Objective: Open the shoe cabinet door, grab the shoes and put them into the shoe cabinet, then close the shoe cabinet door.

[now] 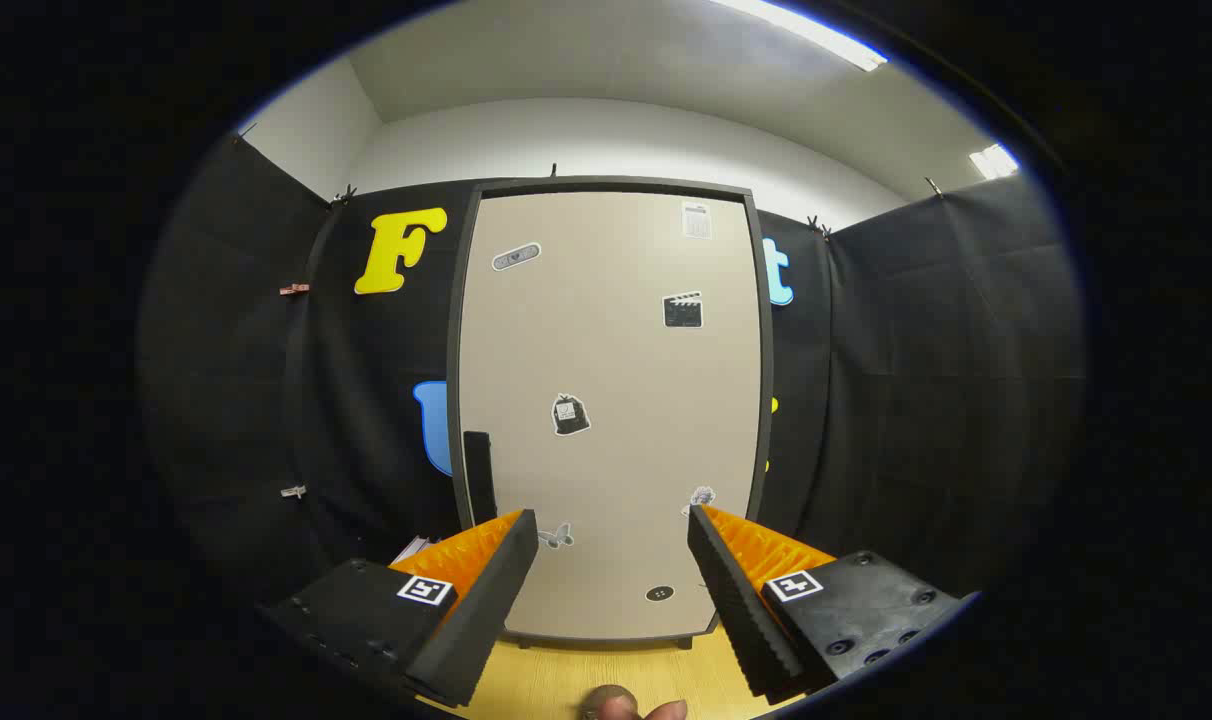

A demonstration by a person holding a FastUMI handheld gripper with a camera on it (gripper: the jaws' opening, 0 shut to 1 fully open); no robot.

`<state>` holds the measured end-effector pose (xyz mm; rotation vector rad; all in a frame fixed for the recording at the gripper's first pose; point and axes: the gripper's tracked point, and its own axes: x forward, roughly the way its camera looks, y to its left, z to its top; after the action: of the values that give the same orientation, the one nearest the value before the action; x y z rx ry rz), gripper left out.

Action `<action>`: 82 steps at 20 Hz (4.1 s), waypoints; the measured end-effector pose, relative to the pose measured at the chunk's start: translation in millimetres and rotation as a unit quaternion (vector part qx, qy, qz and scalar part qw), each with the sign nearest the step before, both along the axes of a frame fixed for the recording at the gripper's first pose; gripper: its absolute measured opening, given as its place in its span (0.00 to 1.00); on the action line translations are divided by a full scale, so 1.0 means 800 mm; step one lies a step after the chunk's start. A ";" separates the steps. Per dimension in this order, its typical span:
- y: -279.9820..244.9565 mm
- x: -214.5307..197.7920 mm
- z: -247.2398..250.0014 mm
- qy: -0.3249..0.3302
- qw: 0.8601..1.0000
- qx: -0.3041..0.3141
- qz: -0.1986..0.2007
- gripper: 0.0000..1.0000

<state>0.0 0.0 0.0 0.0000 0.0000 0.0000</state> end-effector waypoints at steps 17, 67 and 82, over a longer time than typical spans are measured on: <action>0.008 0.002 0.002 -0.001 1.000 0.004 0.007 0.97; 0.191 0.210 -0.090 0.033 0.997 0.033 0.055 0.25; 0.120 0.058 -0.070 0.036 0.991 0.038 0.123 0.25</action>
<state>46.3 96.1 -56.2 0.0755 0.0730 0.2459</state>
